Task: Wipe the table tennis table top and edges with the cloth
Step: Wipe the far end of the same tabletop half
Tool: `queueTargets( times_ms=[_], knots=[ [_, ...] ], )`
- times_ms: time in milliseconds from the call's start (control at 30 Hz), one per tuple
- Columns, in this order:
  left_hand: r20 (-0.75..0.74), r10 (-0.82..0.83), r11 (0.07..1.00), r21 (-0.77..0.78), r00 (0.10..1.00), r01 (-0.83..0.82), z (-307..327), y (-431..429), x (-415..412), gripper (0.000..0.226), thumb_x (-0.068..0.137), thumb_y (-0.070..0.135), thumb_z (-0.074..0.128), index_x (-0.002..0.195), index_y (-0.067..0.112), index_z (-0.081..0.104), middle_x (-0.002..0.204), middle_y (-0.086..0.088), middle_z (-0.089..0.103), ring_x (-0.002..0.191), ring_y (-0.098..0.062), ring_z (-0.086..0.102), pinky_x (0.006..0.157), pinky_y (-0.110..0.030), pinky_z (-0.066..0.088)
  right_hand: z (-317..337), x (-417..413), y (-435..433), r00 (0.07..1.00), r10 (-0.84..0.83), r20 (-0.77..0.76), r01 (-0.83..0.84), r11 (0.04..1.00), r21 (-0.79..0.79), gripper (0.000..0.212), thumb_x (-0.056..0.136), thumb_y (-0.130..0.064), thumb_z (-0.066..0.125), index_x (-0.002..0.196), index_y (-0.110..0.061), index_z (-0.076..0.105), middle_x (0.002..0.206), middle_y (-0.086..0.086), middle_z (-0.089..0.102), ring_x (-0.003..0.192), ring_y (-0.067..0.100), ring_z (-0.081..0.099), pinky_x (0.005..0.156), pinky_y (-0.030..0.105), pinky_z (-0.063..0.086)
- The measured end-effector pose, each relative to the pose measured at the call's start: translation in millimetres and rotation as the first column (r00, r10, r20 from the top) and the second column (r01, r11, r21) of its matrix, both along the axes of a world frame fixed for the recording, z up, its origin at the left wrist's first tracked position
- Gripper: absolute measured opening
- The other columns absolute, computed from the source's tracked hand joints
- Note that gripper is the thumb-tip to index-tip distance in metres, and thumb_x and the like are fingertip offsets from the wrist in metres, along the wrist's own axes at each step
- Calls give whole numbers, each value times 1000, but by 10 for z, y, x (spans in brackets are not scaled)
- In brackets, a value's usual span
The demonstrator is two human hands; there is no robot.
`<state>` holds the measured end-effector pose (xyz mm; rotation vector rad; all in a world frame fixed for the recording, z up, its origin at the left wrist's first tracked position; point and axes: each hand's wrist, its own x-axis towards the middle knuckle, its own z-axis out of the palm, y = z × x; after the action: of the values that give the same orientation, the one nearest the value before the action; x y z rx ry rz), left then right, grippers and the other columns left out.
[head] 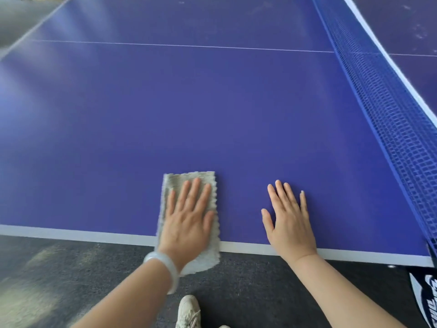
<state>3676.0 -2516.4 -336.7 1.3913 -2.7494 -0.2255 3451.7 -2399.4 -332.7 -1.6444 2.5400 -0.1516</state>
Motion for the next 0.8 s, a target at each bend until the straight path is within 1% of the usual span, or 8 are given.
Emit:
queueTargets(
  times_ms=[133,233,300,367,433,567,633,800],
  knots=[
    [66,291,953,65,954,-296,43,-330,653,60,98,54,2,155,39,-10,164,11,-15,149,-12,-21,122,-50,-6,34,28,-27,1000,11,-17,-10,999,46,70,99,-51,9,159,-16,23,165,5,18,154,23,11,125,53,11],
    [77,415,906,49,906,-420,72,-224,424,61,99,51,2,155,33,-14,163,7,-18,149,-18,-22,121,-52,-7,65,52,-41,1000,2,-31,0,999,54,71,99,-50,10,157,-15,27,164,8,24,153,25,17,124,54,13],
    [61,304,952,30,951,-306,114,-11,66,63,99,49,6,157,30,-10,164,5,-15,150,-22,-19,120,-55,-5,94,60,-48,999,0,-34,2,998,58,72,98,-50,10,157,-14,28,164,8,25,153,26,18,124,54,13],
    [38,77,997,26,996,-78,109,272,-304,63,101,49,14,158,27,0,165,3,-6,151,-25,-15,119,-59,-1,106,66,-53,999,3,-35,-1,998,55,71,98,-50,11,156,-14,31,163,9,27,153,26,21,124,54,15],
    [13,-101,994,50,995,100,91,478,-556,62,102,50,18,159,26,8,166,1,1,152,-26,-11,118,-61,3,86,63,-60,1000,7,-29,-6,999,38,70,97,-48,15,155,-12,34,162,10,30,152,26,24,123,55,18],
    [-27,-233,972,40,972,234,39,409,-446,63,103,54,17,159,26,9,166,3,3,153,-21,-9,121,-57,3,42,39,-48,999,25,-44,-24,1000,9,68,98,-48,19,154,-12,36,161,9,31,151,25,25,122,56,20],
    [-10,-212,977,17,977,212,25,220,-174,63,103,55,15,159,27,8,166,3,2,153,-19,-9,121,-55,4,35,39,-38,998,27,-49,-26,1000,14,68,99,-49,18,155,-14,34,162,8,29,152,24,22,123,54,18],
    [20,50,999,-21,999,-50,-38,-399,914,64,100,58,10,158,32,3,166,8,-2,152,-15,-10,122,-53,2,58,100,-46,998,9,-64,-5,998,62,64,102,-46,14,157,-16,27,164,7,21,154,25,16,124,52,11]
  ],
)
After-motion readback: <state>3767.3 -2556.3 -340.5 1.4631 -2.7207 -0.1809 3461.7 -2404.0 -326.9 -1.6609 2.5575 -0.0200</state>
